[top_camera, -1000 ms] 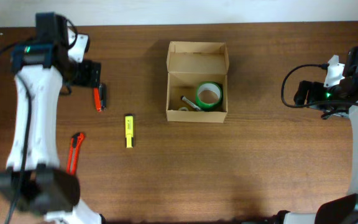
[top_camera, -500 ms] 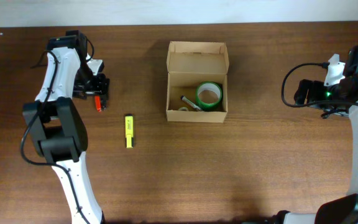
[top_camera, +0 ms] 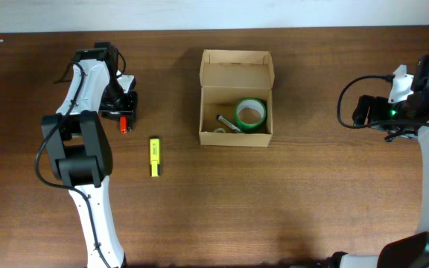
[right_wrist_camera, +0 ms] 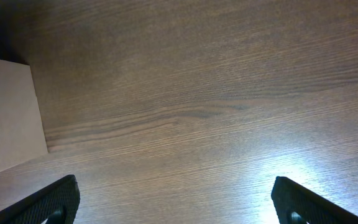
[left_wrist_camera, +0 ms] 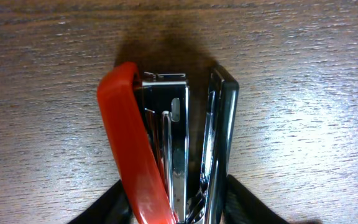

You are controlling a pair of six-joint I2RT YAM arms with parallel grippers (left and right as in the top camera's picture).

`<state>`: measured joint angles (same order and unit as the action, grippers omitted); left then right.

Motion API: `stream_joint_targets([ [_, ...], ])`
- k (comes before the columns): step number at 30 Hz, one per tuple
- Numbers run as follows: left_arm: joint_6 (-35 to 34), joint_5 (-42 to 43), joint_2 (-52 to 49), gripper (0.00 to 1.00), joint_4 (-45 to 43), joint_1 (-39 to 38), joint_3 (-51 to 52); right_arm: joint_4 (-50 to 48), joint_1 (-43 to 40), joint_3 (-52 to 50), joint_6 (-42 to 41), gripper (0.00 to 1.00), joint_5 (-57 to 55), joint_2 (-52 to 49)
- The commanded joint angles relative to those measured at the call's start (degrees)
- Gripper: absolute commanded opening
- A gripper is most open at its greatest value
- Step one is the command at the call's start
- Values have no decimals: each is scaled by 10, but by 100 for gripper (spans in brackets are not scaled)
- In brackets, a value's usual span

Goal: Pack container
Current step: 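Retract the right arm and move the left gripper to the red stapler, then grasp the red stapler with the left gripper and place it in the box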

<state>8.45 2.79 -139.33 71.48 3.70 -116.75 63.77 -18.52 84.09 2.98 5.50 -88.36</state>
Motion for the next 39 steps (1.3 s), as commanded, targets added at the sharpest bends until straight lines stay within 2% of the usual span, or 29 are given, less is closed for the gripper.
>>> stream_joint_targets([
  [1,-2,6,-14,36,-3,1,-6,-1,-3,-3,-5,99,3,5],
  [3,-3,7,-14,13,-3,1,-6,-1,-3,-3,-5,99,3,5],
  [4,-3,6,-14,5,-3,1,-6,-1,-3,-3,-5,99,3,5],
  [5,-4,4,-14,2,-3,1,-6,-1,-3,-3,-5,99,4,5],
  [10,3,-8,-14,2,6,1,-23,0,-3,-3,-5,99,17,5],
  [15,18,-2,-4,2,68,0,-142,0,-3,-3,-5,99,16,5],
  [20,82,40,70,2,87,-20,-183,0,-3,-3,-3,99,16,5],
  [24,139,50,155,1,98,-91,-183,-2,-9,-3,-5,99,-16,5],
  [27,174,48,191,1,106,-160,-183,-4,-46,-3,-6,99,-16,5],
  [32,249,47,193,1,122,-247,-183,-17,-123,-3,-13,100,-23,5],
  [35,291,17,191,1,122,-289,-183,-22,-165,-3,-16,99,-27,5],
  [36,313,17,188,1,124,-296,-183,-22,-170,-3,-19,99,-25,5],
  [37,363,17,182,1,127,-310,-183,-22,-172,-3,-20,99,-24,5],
  [39,402,17,171,1,122,-330,-183,-21,-171,-3,-20,99,-22,5],
])
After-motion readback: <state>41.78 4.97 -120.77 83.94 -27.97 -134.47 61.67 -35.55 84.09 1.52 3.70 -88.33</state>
